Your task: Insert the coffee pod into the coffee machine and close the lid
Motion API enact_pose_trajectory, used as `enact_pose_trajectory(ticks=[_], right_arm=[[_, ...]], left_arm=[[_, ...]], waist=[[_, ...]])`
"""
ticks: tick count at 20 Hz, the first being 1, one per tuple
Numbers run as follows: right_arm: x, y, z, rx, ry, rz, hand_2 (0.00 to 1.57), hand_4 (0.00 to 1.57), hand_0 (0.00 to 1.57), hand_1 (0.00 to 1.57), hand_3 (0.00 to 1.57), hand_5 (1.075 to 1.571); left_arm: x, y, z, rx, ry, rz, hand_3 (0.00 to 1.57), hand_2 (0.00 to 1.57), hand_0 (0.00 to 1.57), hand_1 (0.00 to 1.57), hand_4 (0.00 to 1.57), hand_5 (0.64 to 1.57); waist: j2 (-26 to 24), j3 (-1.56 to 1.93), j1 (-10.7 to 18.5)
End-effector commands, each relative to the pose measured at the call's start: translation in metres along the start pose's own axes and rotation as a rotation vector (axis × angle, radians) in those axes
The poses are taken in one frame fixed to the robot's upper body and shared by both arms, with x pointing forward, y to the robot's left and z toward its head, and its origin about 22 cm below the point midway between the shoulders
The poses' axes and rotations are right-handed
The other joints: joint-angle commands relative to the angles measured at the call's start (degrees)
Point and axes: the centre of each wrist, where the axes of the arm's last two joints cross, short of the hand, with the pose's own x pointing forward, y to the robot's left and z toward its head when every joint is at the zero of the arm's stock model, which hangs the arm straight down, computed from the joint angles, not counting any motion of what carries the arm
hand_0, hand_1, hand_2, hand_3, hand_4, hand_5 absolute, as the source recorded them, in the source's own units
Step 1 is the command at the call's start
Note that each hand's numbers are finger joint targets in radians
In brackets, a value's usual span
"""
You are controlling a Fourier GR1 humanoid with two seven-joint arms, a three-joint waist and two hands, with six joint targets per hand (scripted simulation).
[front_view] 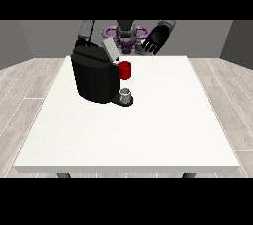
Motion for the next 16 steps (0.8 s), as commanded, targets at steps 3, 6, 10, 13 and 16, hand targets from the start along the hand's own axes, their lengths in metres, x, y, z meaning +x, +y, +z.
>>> enact_pose_trajectory(ticks=[3, 6, 10, 13, 16], right_arm=[[0.002, -0.006, 0.0, -0.012, -0.08, -0.005, 0.0, 0.0, 0.0, 0.0, 0.0, 1.571], [0.038, 0.0, -0.016, 0.023, -0.127, -0.005, 0.0, 0.0, 0.0, 0.0, 0.0, 1.571], [0.054, 0.004, -0.02, 0.009, -0.191, 0.004, 0.0, 0.0, 0.0, 0.0, 0.0, 1.571], [0.056, 0.002, -0.021, -0.012, -0.18, 0.007, 0.0, 0.04, 0.0, 0.0, 0.0, 1.571], [0.076, -0.019, -0.032, -0.036, -0.222, -0.006, 0.0, 0.26, 0.0, 0.0, 0.0, 1.571]], left_arm=[[0.031, 0.03, -0.009, 0.052, -0.015, 0.049, 1.29, 1.27, 1.22, 1.22, 0.51, 1.571], [0.036, 0.097, 0.007, 0.161, -0.004, 0.079, 1.26, 1.24, 1.2, 1.2, 0.49, 1.571], [0.051, 0.111, 0.007, 0.197, -0.008, 0.01, 1.27, 1.25, 1.17, 1.17, 0.48, 1.571], [0.057, 0.114, 0.006, 0.196, 0.018, -0.015, 1.25, 1.28, 1.23, 1.23, 0.48, 1.571], [0.053, 0.125, 0.011, 0.213, -0.025, 0.002, 1.23, 1.28, 1.22, 1.22, 0.48, 1.571]], waist=[[1.33, 0.0, -1.8], [5.2, -0.02, -5.66], [8.45, 0.0, -7.32], [8.11, 0.0, -6.81], [9.97, 0.0, -6.9]])
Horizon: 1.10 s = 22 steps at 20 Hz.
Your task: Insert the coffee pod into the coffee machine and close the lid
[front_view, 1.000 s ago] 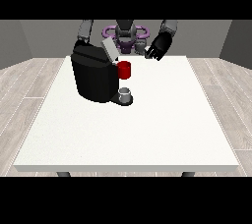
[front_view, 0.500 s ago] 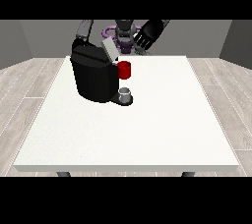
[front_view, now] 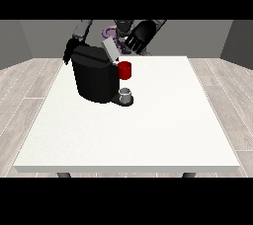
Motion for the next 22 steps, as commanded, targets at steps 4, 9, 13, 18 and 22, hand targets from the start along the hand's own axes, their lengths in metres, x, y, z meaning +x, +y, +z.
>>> enact_pose_trajectory(ticks=[4, 9, 13, 18, 22], right_arm=[[0.019, -0.006, -0.004, 0.008, -0.063, -0.013, 0.0, 0.0, 0.0, 0.0, 0.0, 1.571], [0.019, -0.008, -0.013, -0.036, -0.05, -0.003, 0.0, 0.12, 0.0, 0.0, 0.0, 1.571], [0.015, -0.013, -0.015, -0.062, -0.02, 0.005, 0.0, 0.0, 0.0, 0.0, 0.0, 1.571], [0.017, -0.016, -0.011, -0.056, -0.027, 0.007, 0.0, 0.15, 0.0, 0.0, 0.0, 1.571], [0.012, -0.013, -0.012, -0.071, -0.024, -0.016, 0.0, 0.04, 0.0, 0.0, 0.0, 1.571]], left_arm=[[-0.012, 0.029, 0.01, 0.076, -0.005, -0.023, 1.24, 1.3, 1.26, 1.26, 0.49, 1.571], [0.015, 0.012, -0.006, 0.026, -0.015, -0.05, 1.22, 1.26, 1.19, 1.19, 0.46, 1.571], [0.019, 0.001, -0.011, 0.018, -0.009, -0.027, 1.24, 1.29, 1.25, 1.25, 0.45, 1.571], [-0.002, 0.007, -0.004, 0.011, -0.01, -0.027, 1.22, 1.25, 1.21, 1.21, 0.43, 1.571], [0.014, 0.002, -0.011, 0.001, -0.028, -0.017, 1.2, 1.25, 1.19, 1.19, 0.42, 1.571]], waist=[[4.92, -0.01, -3.05], [5.05, 0.01, -1.41], [5.09, 0.01, -0.77], [5.42, -0.01, -1.08], [4.77, 0.01, -0.51]])
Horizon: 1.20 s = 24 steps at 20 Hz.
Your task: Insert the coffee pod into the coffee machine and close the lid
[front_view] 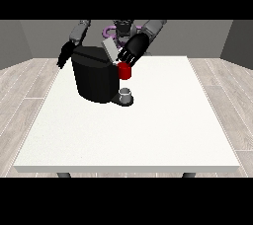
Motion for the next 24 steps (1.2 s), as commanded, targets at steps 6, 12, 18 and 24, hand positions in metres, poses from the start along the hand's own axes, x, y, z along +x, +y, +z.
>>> enact_pose_trajectory(ticks=[6, 12, 18, 24], right_arm=[[0.011, -0.001, -0.001, 0.017, -0.001, -0.016, 0.0, 0.0, 0.0, 0.0, 0.0, 1.571], [0.013, 0.003, -0.006, 0.0, -0.021, 0.0, 0.0, 0.0, 0.0, 0.0, 0.0, 1.571], [0.016, -0.011, -0.012, -0.006, -0.03, 0.011, 0.0, 0.0, 0.0, 0.0, 0.0, 1.571], [0.027, 0.0, -0.01, -0.012, -0.038, -0.018, 0.0, 0.0, 0.0, 0.0, 0.0, 1.571]], left_arm=[[-0.012, 0.013, 0.005, 0.039, 0.024, -0.017, 1.2, 1.26, 1.22, 1.22, 0.42, 1.571], [0.008, 0.025, 0.003, 0.091, -0.019, -0.037, 1.2, 1.24, 1.21, 1.21, 0.35, 1.571], [-0.001, 0.01, 0.003, 0.12, -0.045, -0.081, 1.2, 1.26, 1.24, 1.24, 0.29, 1.571], [-0.009, 0.025, 0.009, 0.11, -0.007, -0.199, 1.09, 1.22, 1.21, 1.21, 0.0, 1.571]], waist=[[0.72, -0.01, -2.2], [1.95, 0.0, -1.38], [2.79, -0.01, -0.19], [2.7, -0.01, -2.01]])
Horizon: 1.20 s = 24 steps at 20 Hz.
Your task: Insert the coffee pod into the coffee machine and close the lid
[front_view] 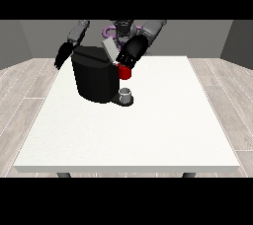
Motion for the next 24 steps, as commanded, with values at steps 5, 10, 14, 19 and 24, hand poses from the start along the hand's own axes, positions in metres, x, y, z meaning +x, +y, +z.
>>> enact_pose_trajectory(ticks=[5, 10, 14, 19, 24], right_arm=[[0.012, 0.001, -0.011, -0.032, 0.006, 0.0, 0.0, 0.0, 0.0, 0.0, 0.0, 1.571], [-0.014, -0.009, 0.005, -0.015, -0.008, -0.001, 0.0, 0.0, 0.0, 0.0, 0.0, 1.571], [0.002, 0.001, -0.001, -0.019, -0.01, 0.004, 0.0, 0.06, 0.0, 0.0, 0.0, 1.571], [0.006, 0.004, 0.005, 0.012, -0.009, 0.028, 0.0, 0.1, 0.0, 0.0, 0.0, 1.571], [0.017, 0.007, -0.004, 0.016, -0.058, 0.035, 0.0, 0.22, 0.0, 0.0, 0.0, 1.571]], left_arm=[[0.003, -0.012, -0.004, -0.026, -0.005, -0.074, 1.0, 1.15, 1.14, 1.14, 0.0, 1.571], [-0.008, 0.005, 0.003, 0.033, -0.02, -0.02, 0.97, 1.12, 1.11, 1.11, 0.0, 1.571], [-0.003, 0.017, 0.003, 0.096, -0.073, -0.014, 0.96, 1.21, 1.25, 1.25, 0.0, 1.571], [-0.012, 0.009, 0.004, 0.113, -0.026, -0.017, 0.98, 1.2, 1.22, 1.22, 0.0, 1.571], [-0.007, 0.033, 0.008, 0.157, -0.08, -0.098, 0.84, 1.12, 1.14, 1.14, 0.0, 1.571]], waist=[[0.81, -0.01, 1.66], [1.59, 0.01, 0.18], [2.52, -0.01, -0.1], [2.16, -0.02, -2.71], [5.0, -0.01, -1.62]])
